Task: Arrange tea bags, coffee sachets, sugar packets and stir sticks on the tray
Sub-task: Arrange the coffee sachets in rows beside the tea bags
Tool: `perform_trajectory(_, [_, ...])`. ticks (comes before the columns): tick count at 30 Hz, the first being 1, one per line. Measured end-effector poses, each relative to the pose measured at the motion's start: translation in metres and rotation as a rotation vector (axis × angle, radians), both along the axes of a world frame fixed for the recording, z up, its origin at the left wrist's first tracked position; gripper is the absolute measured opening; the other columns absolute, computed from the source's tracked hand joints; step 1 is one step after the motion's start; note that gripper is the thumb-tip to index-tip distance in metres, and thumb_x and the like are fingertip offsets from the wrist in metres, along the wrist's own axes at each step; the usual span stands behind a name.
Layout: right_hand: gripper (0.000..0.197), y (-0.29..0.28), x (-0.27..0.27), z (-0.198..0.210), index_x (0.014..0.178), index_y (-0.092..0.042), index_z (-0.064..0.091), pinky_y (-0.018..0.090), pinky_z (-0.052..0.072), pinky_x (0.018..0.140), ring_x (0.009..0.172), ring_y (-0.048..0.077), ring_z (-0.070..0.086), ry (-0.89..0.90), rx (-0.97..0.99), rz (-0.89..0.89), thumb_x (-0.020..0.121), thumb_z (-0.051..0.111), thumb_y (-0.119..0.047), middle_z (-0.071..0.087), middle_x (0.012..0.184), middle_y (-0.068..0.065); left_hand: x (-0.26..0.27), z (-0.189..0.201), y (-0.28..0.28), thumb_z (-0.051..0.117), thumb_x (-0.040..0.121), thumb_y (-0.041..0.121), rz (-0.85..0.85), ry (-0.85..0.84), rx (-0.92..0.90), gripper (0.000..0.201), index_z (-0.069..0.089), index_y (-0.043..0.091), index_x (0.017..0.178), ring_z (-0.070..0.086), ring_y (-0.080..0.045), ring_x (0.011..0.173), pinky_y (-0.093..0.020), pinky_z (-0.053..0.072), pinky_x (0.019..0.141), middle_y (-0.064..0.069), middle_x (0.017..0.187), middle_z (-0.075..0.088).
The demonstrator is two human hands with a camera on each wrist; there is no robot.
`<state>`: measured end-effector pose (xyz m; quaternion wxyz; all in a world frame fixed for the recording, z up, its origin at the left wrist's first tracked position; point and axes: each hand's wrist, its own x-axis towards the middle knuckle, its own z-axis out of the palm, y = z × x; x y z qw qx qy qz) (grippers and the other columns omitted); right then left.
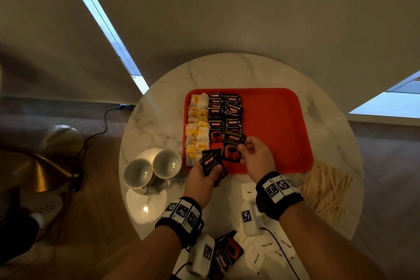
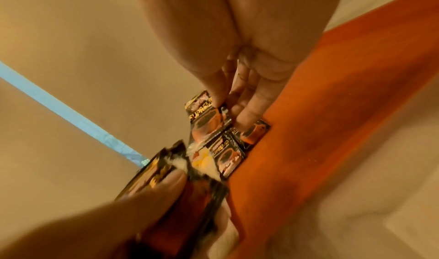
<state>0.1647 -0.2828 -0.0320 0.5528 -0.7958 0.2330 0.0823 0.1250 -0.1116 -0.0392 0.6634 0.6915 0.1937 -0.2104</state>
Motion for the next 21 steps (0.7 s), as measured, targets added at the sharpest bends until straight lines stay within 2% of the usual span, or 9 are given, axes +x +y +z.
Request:
perform_trajectory(1, [0.009,-0.002,0.008,0.0,0.099,-0.025,0.061,0.031,0.062,0.073,0.09,0.016,0.07,0.0,-0.011,-0.025,0.099,0.06,-0.015,0.067,0.1,-0.003,0.001,-0.001,0.001,0.066,0.097,0.017,0.025,0.005,-0.007,0.029,0.06,0.017,0.126,0.073,-0.019,0.099,-0.032,0.061,0.075,-0.003,0.112,0.074])
perform_trajectory(3, [0.011,-0.004,0.025,-0.004,0.101,-0.027,0.059,0.038,0.061,0.081,0.094,0.018,0.069,0.019,-0.049,-0.049,0.099,0.059,-0.016,0.065,0.1,-0.005,0.002,-0.003,0.003,0.064,0.099,0.015,0.05,0.01,-0.013,0.029,0.058,0.019,0.127,0.072,-0.018,0.1,-0.027,0.059,0.071,-0.002,0.114,0.072])
perform_trajectory(5, [0.01,-0.003,0.039,-0.011,0.107,-0.023,0.061,0.044,0.06,0.087,0.098,0.02,0.068,0.063,-0.085,-0.005,0.098,0.061,-0.019,0.066,0.105,-0.002,0.003,-0.004,0.006,0.063,0.099,0.015,0.047,0.008,-0.003,0.028,0.057,0.021,0.126,0.071,-0.018,0.1,-0.027,0.06,0.071,-0.003,0.115,0.071])
perform_trajectory(7, [0.015,0.001,0.048,-0.019,0.112,-0.02,0.062,0.046,0.059,0.088,0.099,0.022,0.067,0.104,-0.133,0.058,0.098,0.061,-0.02,0.067,0.107,0.0,0.004,-0.006,0.009,0.062,0.099,0.013,0.037,0.019,0.003,0.029,0.056,0.024,0.125,0.07,-0.019,0.102,-0.03,0.061,0.074,-0.003,0.117,0.069])
perform_trajectory(10, [0.016,0.011,0.06,-0.023,0.114,-0.015,0.063,0.04,0.059,0.085,0.095,0.022,0.067,0.134,-0.2,0.135,0.098,0.06,-0.019,0.068,0.105,0.002,0.005,-0.009,0.011,0.061,0.099,0.011,0.023,0.051,-0.028,0.032,0.053,0.026,0.126,0.069,-0.021,0.104,-0.032,0.062,0.076,-0.004,0.12,0.067])
perform_trajectory(14, [0.015,0.023,0.071,-0.027,0.113,-0.015,0.064,0.026,0.053,0.069,0.087,0.017,0.065,0.161,-0.291,0.195,0.1,0.058,-0.017,0.067,0.102,0.002,0.007,-0.01,0.011,0.055,0.101,0.008,0.021,0.09,-0.074,0.034,0.05,0.024,0.131,0.069,-0.022,0.105,-0.029,0.06,0.073,-0.005,0.121,0.067])
perform_trajectory(16, [0.015,0.027,0.073,-0.027,0.113,-0.014,0.064,0.026,0.05,0.07,0.087,0.016,0.063,0.166,-0.31,0.196,0.1,0.058,-0.018,0.067,0.104,0.003,0.007,-0.01,0.012,0.053,0.101,0.006,0.018,0.076,-0.078,0.034,0.052,0.027,0.127,0.07,-0.021,0.104,-0.027,0.06,0.072,-0.005,0.121,0.067])
perform_trajectory(19, [0.017,0.03,0.073,-0.025,0.111,-0.014,0.066,0.026,0.048,0.073,0.086,0.015,0.061,0.168,-0.318,0.153,0.097,0.064,-0.022,0.066,0.101,0.001,0.009,-0.007,0.014,0.056,0.1,0.005,0.019,0.026,-0.079,0.038,0.052,0.039,0.114,0.071,-0.018,0.102,-0.029,0.061,0.073,-0.001,0.12,0.067])
perform_trajectory(21, [0.017,0.027,0.07,-0.022,0.107,-0.016,0.066,0.027,0.049,0.076,0.09,0.017,0.064,0.157,-0.314,0.113,0.095,0.067,-0.027,0.066,0.094,-0.003,0.011,-0.007,0.014,0.06,0.1,0.009,0.028,0.009,-0.076,0.035,0.053,0.04,0.116,0.072,-0.018,0.103,-0.032,0.062,0.075,-0.001,0.12,0.068])
